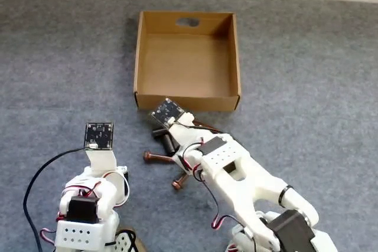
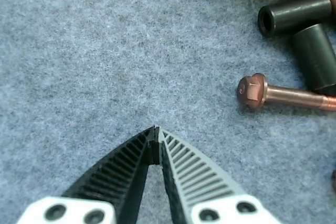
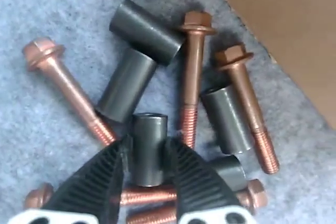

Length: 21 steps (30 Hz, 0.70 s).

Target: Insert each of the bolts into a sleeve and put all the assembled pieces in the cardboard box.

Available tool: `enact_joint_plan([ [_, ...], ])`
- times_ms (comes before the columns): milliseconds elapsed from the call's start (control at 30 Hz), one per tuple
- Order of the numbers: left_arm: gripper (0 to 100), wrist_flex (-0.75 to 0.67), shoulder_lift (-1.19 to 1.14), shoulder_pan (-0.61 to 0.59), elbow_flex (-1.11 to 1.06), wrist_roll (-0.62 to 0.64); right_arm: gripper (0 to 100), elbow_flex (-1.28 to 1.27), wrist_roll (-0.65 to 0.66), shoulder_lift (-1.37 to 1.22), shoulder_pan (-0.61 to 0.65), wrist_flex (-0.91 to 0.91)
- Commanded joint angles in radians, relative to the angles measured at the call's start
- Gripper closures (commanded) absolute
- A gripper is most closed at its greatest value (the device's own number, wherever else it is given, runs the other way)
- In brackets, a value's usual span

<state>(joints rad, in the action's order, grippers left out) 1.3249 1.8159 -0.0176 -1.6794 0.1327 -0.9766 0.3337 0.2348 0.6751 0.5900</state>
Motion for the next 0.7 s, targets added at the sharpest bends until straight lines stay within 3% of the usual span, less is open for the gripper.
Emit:
enact_joint_plan([
  [0, 99, 0.003, 0.007, 0.010, -0.018, 0.005, 99.4, 0.004, 0.009, 0.012, -0.004, 0.007],
  [200, 99, 0.003, 0.007, 0.010, -0.018, 0.005, 99.4, -0.031, -0.104, 0.265, -0.051, 0.068],
  [433, 99, 0.003, 0.007, 0.010, -0.018, 0.005, 99.4, -0.116, -0.103, 0.389, -0.082, 0.071],
  [667, 99, 0.003, 0.007, 0.010, -0.018, 0.005, 99.4, -0.031, -0.101, 0.406, -0.351, 0.228],
])
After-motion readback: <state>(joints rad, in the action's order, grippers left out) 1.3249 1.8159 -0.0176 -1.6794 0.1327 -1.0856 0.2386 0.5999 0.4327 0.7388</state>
